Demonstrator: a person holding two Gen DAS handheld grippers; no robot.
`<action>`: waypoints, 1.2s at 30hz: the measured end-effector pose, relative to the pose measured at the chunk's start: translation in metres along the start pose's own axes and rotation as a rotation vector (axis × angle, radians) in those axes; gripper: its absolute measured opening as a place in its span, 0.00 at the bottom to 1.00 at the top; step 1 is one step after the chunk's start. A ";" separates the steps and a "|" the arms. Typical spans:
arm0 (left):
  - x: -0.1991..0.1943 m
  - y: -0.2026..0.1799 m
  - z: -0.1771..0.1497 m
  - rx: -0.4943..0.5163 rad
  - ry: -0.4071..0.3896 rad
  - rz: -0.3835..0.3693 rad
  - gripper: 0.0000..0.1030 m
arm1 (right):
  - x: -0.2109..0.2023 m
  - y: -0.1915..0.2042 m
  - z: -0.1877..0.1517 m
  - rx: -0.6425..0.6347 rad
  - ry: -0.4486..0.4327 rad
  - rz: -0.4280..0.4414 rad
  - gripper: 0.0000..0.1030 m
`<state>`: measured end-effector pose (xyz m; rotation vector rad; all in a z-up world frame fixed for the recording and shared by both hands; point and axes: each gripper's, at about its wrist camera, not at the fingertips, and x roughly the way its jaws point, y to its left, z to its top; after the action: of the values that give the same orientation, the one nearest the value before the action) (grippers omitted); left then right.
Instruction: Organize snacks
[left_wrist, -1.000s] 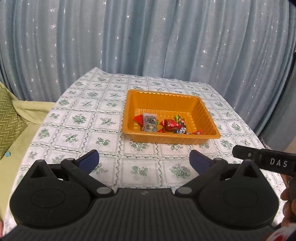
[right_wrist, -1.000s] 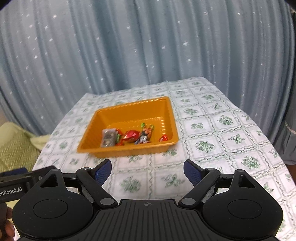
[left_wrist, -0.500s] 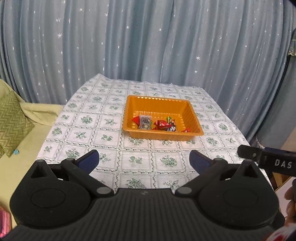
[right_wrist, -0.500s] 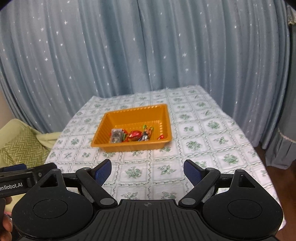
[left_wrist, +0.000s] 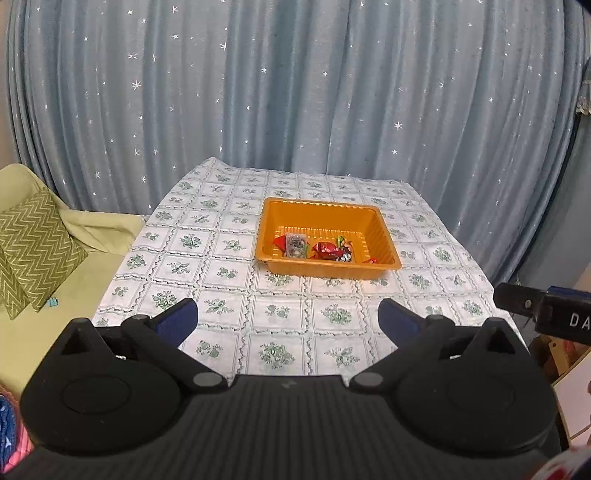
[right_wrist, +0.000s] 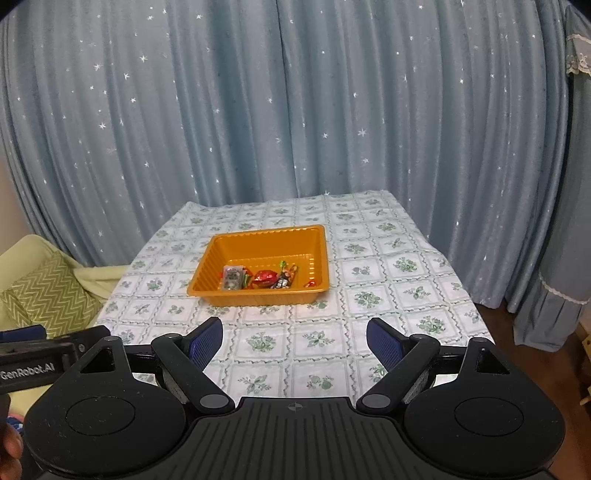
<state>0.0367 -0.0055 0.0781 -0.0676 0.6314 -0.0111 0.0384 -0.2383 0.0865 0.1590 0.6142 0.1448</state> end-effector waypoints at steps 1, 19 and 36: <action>-0.002 -0.001 -0.002 0.005 0.002 -0.001 1.00 | -0.004 0.001 -0.002 -0.001 -0.001 -0.002 0.82; -0.033 -0.002 -0.023 0.021 -0.016 -0.010 1.00 | -0.039 0.014 -0.028 -0.059 -0.018 -0.012 0.82; -0.037 -0.004 -0.023 0.029 -0.025 -0.019 1.00 | -0.041 0.017 -0.030 -0.061 -0.020 -0.002 0.82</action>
<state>-0.0066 -0.0099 0.0820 -0.0459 0.6055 -0.0375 -0.0132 -0.2258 0.0886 0.1010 0.5891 0.1598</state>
